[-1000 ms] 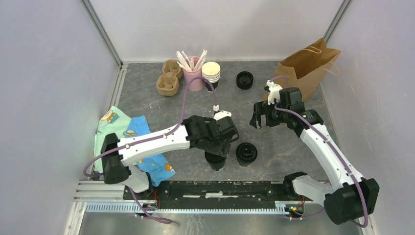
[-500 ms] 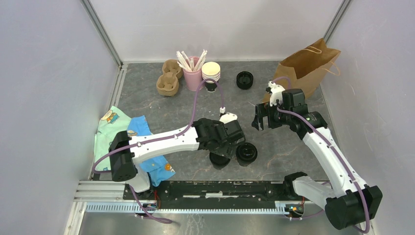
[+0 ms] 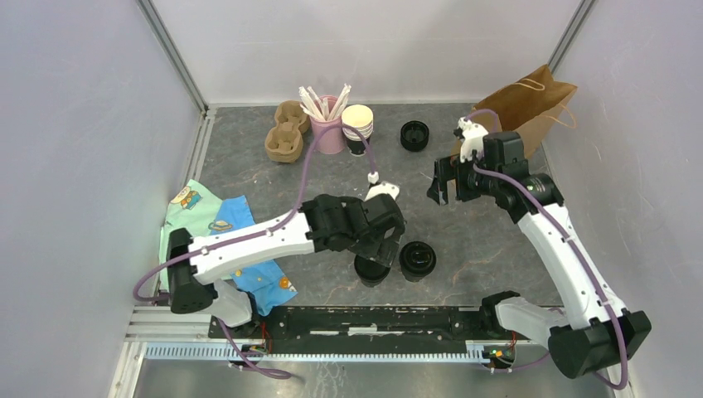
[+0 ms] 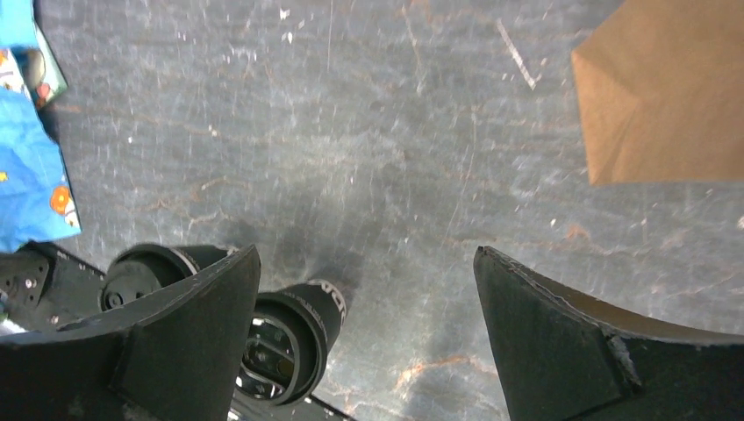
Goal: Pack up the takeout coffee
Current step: Adjust the coffee cup at the center of the board, then move the takeout bag to the center of the board.
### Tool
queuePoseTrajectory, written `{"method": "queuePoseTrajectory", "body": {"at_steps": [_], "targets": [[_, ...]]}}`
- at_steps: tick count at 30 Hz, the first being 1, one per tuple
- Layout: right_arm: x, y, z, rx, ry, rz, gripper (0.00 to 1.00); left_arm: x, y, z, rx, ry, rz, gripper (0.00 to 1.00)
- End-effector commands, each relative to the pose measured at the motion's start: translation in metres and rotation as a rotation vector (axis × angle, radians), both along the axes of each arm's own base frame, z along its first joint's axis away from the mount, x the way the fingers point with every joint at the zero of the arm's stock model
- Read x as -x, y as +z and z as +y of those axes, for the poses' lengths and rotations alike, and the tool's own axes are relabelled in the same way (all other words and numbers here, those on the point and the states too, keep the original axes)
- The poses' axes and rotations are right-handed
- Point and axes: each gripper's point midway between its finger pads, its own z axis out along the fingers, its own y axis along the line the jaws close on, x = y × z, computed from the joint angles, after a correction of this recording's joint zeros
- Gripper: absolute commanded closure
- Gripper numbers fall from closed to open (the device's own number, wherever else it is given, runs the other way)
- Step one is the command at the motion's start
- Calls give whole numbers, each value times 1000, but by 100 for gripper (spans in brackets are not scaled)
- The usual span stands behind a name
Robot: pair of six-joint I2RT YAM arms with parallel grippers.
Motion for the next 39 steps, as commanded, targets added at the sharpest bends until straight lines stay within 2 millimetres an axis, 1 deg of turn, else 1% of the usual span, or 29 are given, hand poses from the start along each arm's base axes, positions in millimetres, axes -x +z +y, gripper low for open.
{"method": "queuePoseTrajectory", "body": {"at_steps": [1, 2, 4, 6, 7, 8, 9, 10, 12, 15, 17, 19, 22, 25, 26, 28, 30, 32, 33, 34, 39], "targets": [[-27, 42, -9, 41, -54, -100, 2, -17, 80, -2, 127, -116, -170, 2], [-33, 52, -12, 57, -72, -118, 2, -22, 92, -1, 136, -130, -203, 1], [-46, 80, -22, 100, -124, -154, 2, -37, 116, 6, 149, -134, -267, 1], [-57, 101, -31, 133, -189, -160, 2, -54, 137, 15, 161, -119, -320, 0], [-66, 120, -43, 162, -269, -185, 2, -62, 146, 20, 172, -102, -339, 0], [-70, 139, -54, 178, -343, -209, 2, -71, 153, 26, 186, -88, -356, 0], [-76, 149, -61, 184, -401, -215, 2, -77, 157, 29, 202, -78, -370, 0], [-79, 162, -69, 187, -460, -242, 2, -82, 161, 32, 220, -74, -390, 0], [-83, 179, -83, 176, -572, -287, 2, -88, 163, 35, 251, -76, -422, 0], [-83, 195, -104, 126, -727, -367, 2, -93, 156, 41, 256, -88, -436, 0], [-84, 190, -117, 118, -801, -381, 2, -91, 151, 46, 246, -95, -428, 0], [-89, 181, -130, 123, -849, -368, 2, -88, 148, 55, 232, -104, -436, 0], [-104, 170, -145, 121, -863, -316, 2, -92, 146, 69, 215, -91, -458, 0], [-115, 164, -158, 84, -893, -261, 3, -100, 147, 80, 213, -65, -458, 0], [-122, 161, -155, 55, -856, -249, 5, -101, 146, 83, 213, -62, -457, 0], [-137, 164, -123, 16, -622, -275, 11, -103, 145, 88, 212, -63, -456, 0], [-143, 163, -109, 35, -482, -299, 12, -102, 141, 91, 202, -69, -454, 0], [-144, 156, -114, 107, -440, -308, 12, -102, 137, 92, 194, -70, -451, 0], [-146, 153, -126, 139, -441, -312, 11, -103, 136, 92, 193, -69, -449, 0], [-148, 150, -126, 159, -418, -309, 12, -104, 136, 91, 195, -68, -446, 0], [-158, 120, -139, 299, -357, -255, 24, -109, 139, 85, 196, -73, -444, 0]]}}
